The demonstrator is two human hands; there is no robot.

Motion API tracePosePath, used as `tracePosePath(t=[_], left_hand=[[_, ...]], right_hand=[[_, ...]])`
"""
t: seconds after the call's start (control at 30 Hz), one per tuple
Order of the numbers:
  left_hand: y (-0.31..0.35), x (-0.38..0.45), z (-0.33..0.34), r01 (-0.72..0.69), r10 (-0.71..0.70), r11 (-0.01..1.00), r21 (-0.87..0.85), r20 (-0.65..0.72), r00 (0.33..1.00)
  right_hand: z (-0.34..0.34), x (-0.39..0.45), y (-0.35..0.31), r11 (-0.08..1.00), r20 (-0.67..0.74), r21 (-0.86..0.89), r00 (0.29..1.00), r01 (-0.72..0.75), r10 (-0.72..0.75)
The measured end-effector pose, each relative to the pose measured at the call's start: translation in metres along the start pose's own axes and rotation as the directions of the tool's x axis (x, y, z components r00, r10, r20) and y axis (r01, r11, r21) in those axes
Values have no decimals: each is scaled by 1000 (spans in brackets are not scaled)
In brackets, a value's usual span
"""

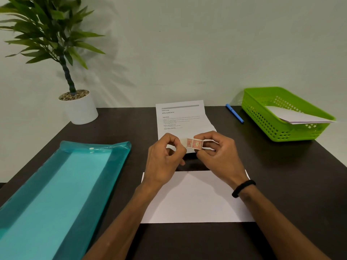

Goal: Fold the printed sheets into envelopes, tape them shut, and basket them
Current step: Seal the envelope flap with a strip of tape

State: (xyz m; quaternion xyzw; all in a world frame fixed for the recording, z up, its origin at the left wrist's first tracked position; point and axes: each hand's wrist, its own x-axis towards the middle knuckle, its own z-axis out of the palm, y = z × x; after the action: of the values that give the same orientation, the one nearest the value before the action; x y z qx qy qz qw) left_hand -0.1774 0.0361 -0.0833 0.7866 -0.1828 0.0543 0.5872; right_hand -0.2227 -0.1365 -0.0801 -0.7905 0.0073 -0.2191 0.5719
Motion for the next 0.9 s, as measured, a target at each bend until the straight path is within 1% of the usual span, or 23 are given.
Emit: tracePosePath(t=[0.1,0.17,0.23,0.3,0.37,0.53,0.6,0.67,0.7,0.77,0.83,0.9], left_hand=[[-3,1,-1,12,-11,1000,26,-13,1000],[-6,2,-2,8,-7,997,79,-22,1000],[-8,2,-3,-30,36,982,188,-27,999],[-10,3,-5,-82,93,944,320,-20,995],[-11,3,-6,-102,123,914,393,-29,992],[-13,5,-7,-99,135,900,424,-55,989],[-13,6,-8,-75,112,916,394,-72,991],[-11,7,-10,-59,100,931,361,-96,990],[-10,7,-11,-69,116,928,365,-108,987],[-7,6,-12,-111,174,904,413,-117,978],[-5,3,-12,-155,216,874,460,-83,973],[-4,1,-12,-215,264,840,498,-29,964]], right_hand=[[-4,1,0,1000,26,-8,999,-22,22],[-7,1,-1,999,46,-40,999,-26,28],[-10,2,-1,998,69,-67,997,-19,24],[-12,2,-1,997,80,-81,997,-13,19],[-13,3,-1,995,81,-101,997,-8,16],[-13,2,-2,987,110,-163,994,6,12],[-14,1,-3,981,109,-192,994,18,3],[-17,1,-5,961,98,-273,995,45,-19],[-19,1,-5,937,103,-341,994,72,-39],[-19,0,-6,878,157,-463,986,120,-53],[-19,0,-6,840,216,-528,976,127,-11],[-19,0,-6,825,238,-555,971,107,34]])
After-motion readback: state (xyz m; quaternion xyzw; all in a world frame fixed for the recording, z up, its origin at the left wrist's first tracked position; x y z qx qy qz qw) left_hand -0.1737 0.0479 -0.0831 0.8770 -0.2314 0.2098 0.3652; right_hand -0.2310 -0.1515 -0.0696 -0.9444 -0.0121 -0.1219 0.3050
